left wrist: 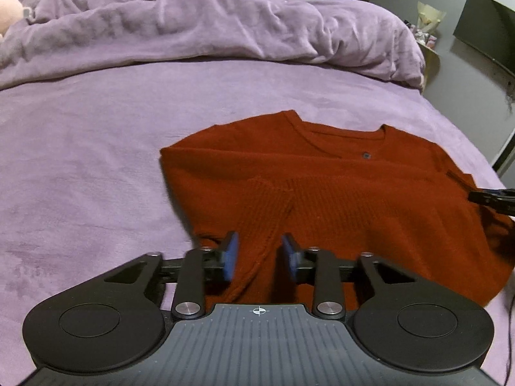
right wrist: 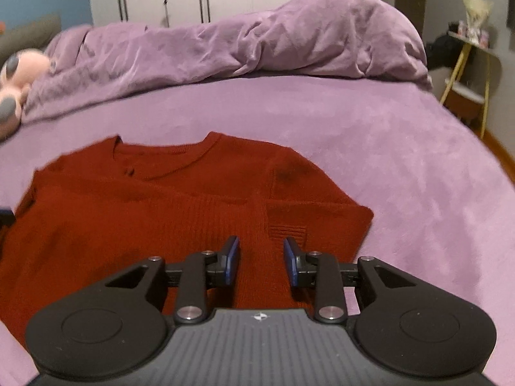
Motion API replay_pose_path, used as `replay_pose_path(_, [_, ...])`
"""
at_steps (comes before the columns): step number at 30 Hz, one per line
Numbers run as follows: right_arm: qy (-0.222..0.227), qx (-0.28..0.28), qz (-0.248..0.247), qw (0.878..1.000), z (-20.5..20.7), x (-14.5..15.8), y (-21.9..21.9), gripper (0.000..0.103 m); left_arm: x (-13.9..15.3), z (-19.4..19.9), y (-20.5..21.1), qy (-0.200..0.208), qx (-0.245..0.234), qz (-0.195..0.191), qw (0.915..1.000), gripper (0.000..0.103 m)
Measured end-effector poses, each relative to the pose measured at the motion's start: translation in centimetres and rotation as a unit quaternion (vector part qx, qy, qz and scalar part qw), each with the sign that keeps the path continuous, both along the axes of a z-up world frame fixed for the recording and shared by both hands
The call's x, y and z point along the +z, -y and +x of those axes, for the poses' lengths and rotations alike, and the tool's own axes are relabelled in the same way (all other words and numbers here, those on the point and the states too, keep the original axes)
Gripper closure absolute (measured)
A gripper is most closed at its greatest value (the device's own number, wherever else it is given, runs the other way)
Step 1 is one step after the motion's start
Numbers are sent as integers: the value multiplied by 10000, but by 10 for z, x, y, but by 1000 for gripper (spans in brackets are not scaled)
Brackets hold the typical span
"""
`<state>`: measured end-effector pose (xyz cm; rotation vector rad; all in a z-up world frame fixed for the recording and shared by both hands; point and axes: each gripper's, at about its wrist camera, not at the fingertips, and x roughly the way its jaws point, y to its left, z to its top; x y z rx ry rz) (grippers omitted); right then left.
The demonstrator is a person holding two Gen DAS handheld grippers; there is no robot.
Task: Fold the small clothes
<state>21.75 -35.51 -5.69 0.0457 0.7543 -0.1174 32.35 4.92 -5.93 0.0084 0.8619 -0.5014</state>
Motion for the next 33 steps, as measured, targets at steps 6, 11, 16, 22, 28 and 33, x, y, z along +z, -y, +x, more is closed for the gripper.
replay_pose_path(6, [-114, 244, -147, 9995, -5, 3, -9, 97, -1, 3, -9, -87, 146, -156, 9997, 87])
replay_pose_path(11, [-16, 457, -109, 9989, -8, 9, -15, 97, 1, 2, -15, -169, 95, -367, 9991, 57])
replay_pose_path(16, [-110, 362, 166, 9991, -1, 3, -9, 95, -1, 2, -19, -177, 143, -233, 9995, 50])
replay_pose_path(22, [-126, 244, 534, 9982, 3, -2, -2, 95, -6, -1, -24, -292, 158, -289, 9990, 58])
replay_pose_path(28, [-42, 357, 125, 9993, 1, -1, -14, 97, 10, -11, -22, 184, 302, 1, 9994, 93])
replay_pose_path(33, [496, 473, -337, 9971, -10, 23, -26, 98, 57, -16, -27, 889, 403, -266, 9949, 96])
